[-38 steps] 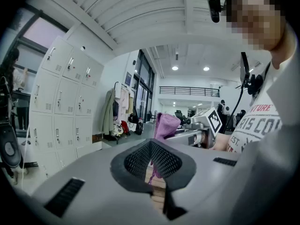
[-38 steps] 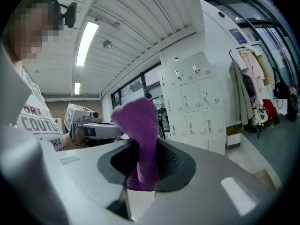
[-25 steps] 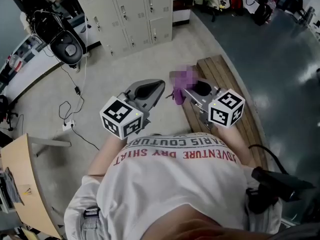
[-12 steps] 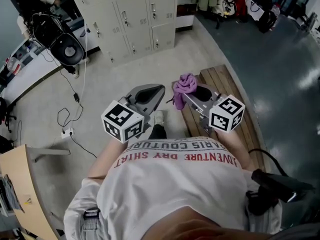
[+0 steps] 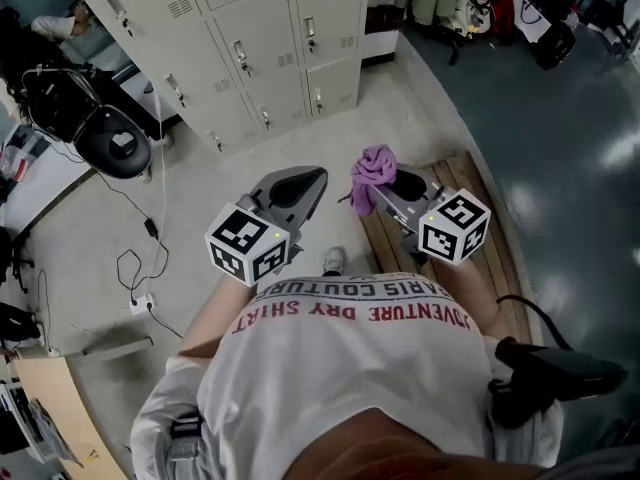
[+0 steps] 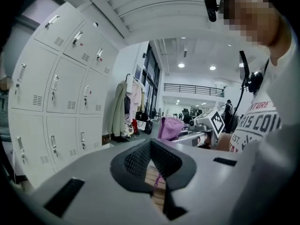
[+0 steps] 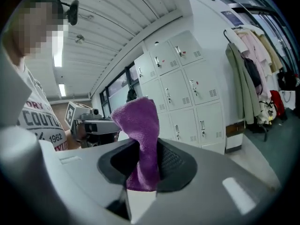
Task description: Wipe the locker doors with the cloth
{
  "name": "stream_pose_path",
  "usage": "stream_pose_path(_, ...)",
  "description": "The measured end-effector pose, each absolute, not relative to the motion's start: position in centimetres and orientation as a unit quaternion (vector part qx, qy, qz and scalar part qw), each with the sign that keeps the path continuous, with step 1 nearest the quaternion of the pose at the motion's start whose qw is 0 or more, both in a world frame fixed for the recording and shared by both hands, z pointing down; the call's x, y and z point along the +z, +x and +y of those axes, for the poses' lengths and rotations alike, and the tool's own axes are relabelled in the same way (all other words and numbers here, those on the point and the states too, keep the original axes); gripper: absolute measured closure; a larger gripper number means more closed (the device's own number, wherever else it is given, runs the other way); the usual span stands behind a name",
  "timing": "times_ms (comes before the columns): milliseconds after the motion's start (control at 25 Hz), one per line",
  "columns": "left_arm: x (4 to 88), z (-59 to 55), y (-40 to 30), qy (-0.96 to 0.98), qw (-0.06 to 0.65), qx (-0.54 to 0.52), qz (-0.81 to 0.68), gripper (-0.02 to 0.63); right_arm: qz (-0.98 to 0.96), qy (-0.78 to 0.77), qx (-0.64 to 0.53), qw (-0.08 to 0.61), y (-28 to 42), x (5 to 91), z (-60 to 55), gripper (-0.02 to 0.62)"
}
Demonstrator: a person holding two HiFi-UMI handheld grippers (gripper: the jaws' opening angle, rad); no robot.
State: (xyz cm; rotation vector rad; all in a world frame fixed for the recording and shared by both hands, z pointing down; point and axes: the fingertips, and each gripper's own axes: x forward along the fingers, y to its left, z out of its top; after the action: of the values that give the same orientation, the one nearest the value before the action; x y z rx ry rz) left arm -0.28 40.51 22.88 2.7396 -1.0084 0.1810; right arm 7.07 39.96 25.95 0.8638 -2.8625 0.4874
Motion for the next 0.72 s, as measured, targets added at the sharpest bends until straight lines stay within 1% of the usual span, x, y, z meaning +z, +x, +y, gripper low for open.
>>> stream_pose_path(240, 20.6, 26.7, -4.0, 0.923, 0.088, 0.058, -0.369, 0.606, -0.95, 0.284, 0.121, 0.044, 3.9, 22.8, 26.6, 0.511)
stream_pose_path(440, 19.1, 21.1, -5.0, 0.923, 0.079, 0.053, -0.373, 0.606, -0.95, 0.293, 0.106, 0.027, 3.3, 20.8, 20.8, 0.511)
stream_pose_path(720, 20.1, 14.4, -5.1, 0.92, 0.09, 0.053, -0.378, 0.606, -0.948, 0.297, 0.109, 0.032, 2.9, 21.9, 13.7, 0.511)
